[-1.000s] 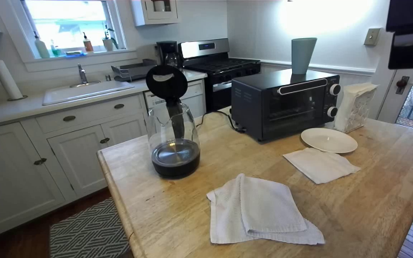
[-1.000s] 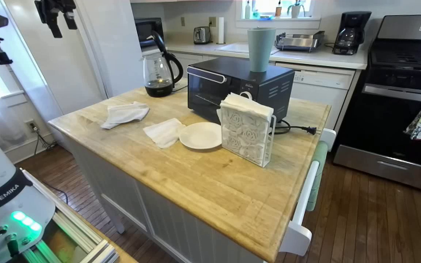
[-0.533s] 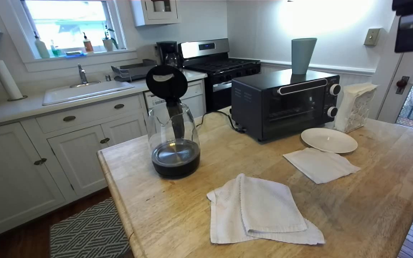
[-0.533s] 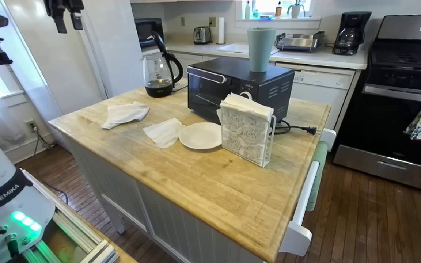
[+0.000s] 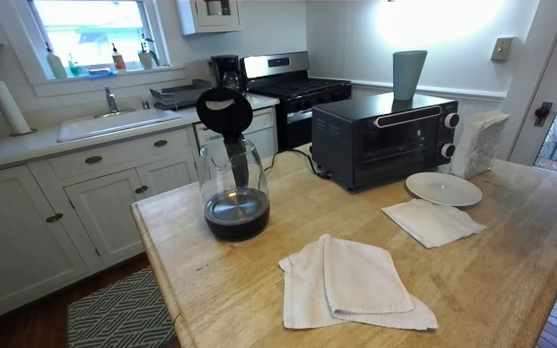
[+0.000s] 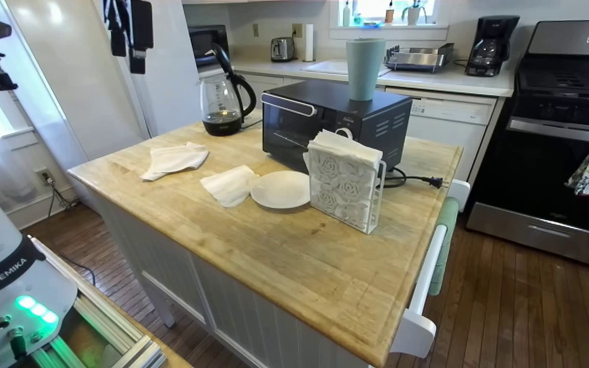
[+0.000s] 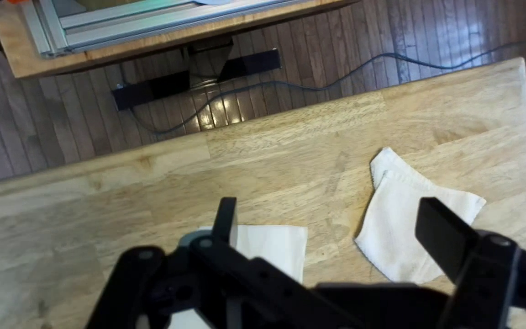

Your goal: Put the paper towel container on the oven

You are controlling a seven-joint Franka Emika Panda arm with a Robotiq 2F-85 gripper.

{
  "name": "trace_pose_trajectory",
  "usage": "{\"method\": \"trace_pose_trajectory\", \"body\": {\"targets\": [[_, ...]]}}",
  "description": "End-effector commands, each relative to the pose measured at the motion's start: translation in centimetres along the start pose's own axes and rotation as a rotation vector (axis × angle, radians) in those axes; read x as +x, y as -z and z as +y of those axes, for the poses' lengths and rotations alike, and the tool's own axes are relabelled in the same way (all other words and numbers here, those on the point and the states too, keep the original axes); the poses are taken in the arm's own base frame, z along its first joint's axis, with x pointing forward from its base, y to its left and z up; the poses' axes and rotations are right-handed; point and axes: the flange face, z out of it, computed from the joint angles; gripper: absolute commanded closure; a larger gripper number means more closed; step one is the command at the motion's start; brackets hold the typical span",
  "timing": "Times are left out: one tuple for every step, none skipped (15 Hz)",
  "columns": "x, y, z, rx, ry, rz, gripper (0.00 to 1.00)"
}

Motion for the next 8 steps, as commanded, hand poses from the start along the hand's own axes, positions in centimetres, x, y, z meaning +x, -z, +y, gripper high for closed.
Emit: {"method": "trace_pose_trajectory", "body": {"targets": [[-0.4,-0.8,10.0,0.151,-0.145,-0.019,0.0],[-0.5,-0.9,13.2,0.184,-0.206,-0.014,0.0],[-0.7,-0.7,16.4,0.209,-0.273,-0.005,0.0],[-1.0,-0.8,19.3,0.241,-0.334,0.003,0.0],[-0.8,-0.8,22.2,0.265,-0.4,0.016,0.0],[-1.0,-0.8,24.9,0.285,-0.465,0.027,0.0],[-0.5,-0.5,27.0,0.289,-0.531,0.016,0.0],[-2.4,-1.1,23.5,0.283,-0.447,0.04,0.0]]}}
